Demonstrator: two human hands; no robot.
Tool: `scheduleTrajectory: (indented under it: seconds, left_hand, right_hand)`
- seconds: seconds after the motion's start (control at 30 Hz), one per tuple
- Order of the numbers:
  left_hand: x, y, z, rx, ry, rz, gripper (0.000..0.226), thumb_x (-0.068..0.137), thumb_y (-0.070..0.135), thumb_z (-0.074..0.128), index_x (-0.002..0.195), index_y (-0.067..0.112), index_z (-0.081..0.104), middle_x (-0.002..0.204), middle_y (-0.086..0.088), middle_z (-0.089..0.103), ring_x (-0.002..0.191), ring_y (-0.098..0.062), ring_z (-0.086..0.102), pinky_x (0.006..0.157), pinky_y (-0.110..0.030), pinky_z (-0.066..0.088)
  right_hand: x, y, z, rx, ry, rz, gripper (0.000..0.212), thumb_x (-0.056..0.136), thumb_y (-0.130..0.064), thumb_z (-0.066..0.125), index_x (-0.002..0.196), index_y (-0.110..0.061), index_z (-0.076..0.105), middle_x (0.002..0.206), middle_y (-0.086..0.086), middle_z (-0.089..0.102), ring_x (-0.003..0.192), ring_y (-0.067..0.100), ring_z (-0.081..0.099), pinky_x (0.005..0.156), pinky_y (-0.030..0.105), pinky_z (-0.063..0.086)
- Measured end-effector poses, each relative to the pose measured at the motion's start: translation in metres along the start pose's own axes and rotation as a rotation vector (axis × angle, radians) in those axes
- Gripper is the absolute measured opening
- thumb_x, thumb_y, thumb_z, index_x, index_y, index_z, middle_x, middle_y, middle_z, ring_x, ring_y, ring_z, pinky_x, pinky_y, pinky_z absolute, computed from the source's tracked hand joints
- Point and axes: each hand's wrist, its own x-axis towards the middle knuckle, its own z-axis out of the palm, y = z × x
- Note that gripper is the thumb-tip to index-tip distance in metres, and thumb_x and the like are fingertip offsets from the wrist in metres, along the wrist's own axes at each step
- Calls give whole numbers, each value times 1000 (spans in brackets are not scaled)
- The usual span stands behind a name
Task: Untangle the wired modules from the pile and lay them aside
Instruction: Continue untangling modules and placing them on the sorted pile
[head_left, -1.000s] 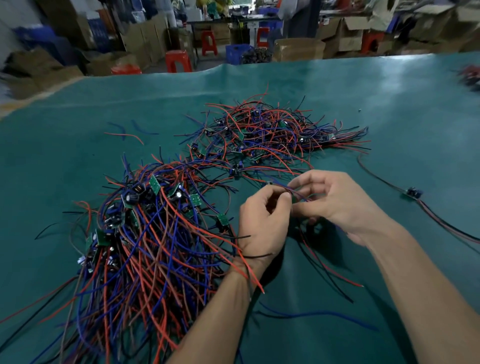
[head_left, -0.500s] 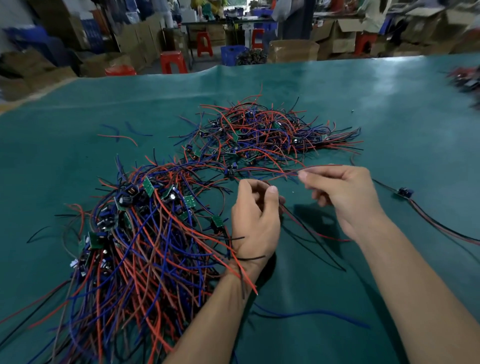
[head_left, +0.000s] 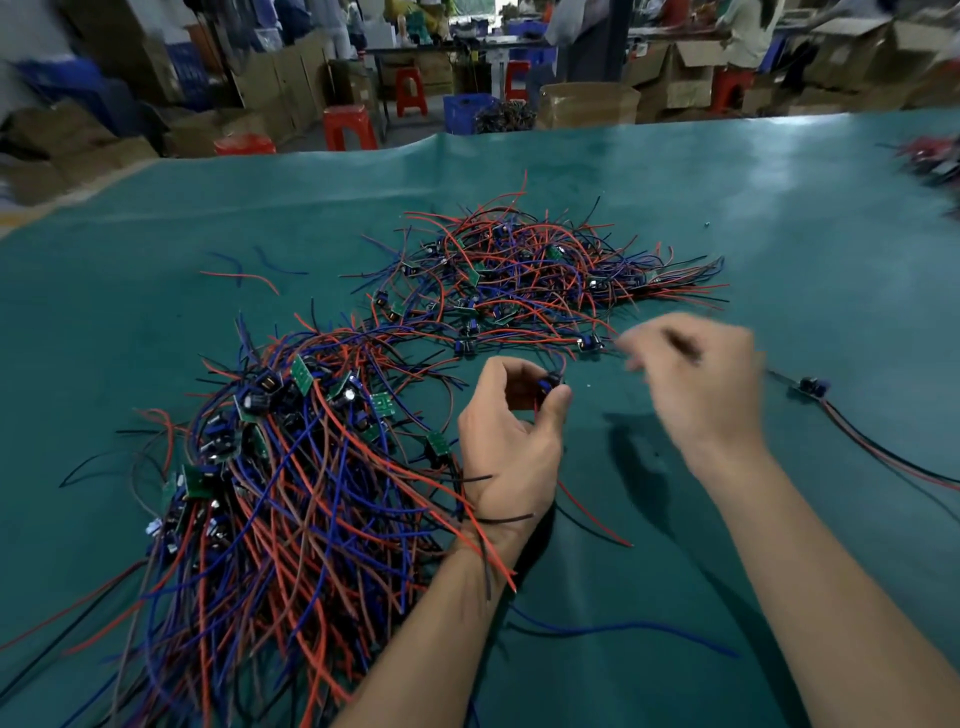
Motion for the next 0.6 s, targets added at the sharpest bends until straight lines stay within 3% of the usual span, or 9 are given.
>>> scheduleTrajectory:
  seconds: [0.07,0.13,0.23,0.33,0.47,0.6]
  left_hand:
    - [0,1,-1,31,-26,31,23,81,7,78,87,17,58,75,13,63,69,0,59,63,-17,46]
    - [-1,1,0,46,-61,43,25,78,8,81,84,15,58,72,12,63,65,-3,59,62,-15,46]
    - [-3,3,1,21,-113,13,27,74,5,83,82,16,59,72,12,65,64,-6,61,63,-21,50]
    - [-3,3,2,36,-147,-39,28,73,7,85,81,20,61,72,11,66,63,-6,61,64,-22,51]
    - [-4,4,4,-41,-183,-145,27,86,1,72,85,27,64,80,-4,74,61,-15,68,63,-31,59]
    - [-3,2,3,12,-209,-179,16,89,7,70,92,23,71,76,-9,75,61,-21,68,68,-46,61]
  right_hand:
    - [-9,-5,11,156,-380,165,21,90,-32,74,77,-16,79,67,-1,71,62,14,60,53,28,42]
    - [-12,-3,15,327,-488,269,12,88,-18,77,78,-14,80,65,1,68,58,12,56,47,25,42]
    - [-8,-2,9,541,-542,396,10,82,-1,76,81,-10,77,70,3,69,58,10,60,51,18,49]
    - [-6,-4,5,569,-489,425,17,77,7,76,86,-7,72,77,7,73,66,13,66,57,19,50]
    - [-2,-5,1,635,-383,420,26,76,7,77,96,-8,72,81,5,75,72,11,69,62,18,52]
    - [-1,-1,0,635,-455,373,21,74,2,77,91,-9,77,85,7,75,73,12,67,66,19,54]
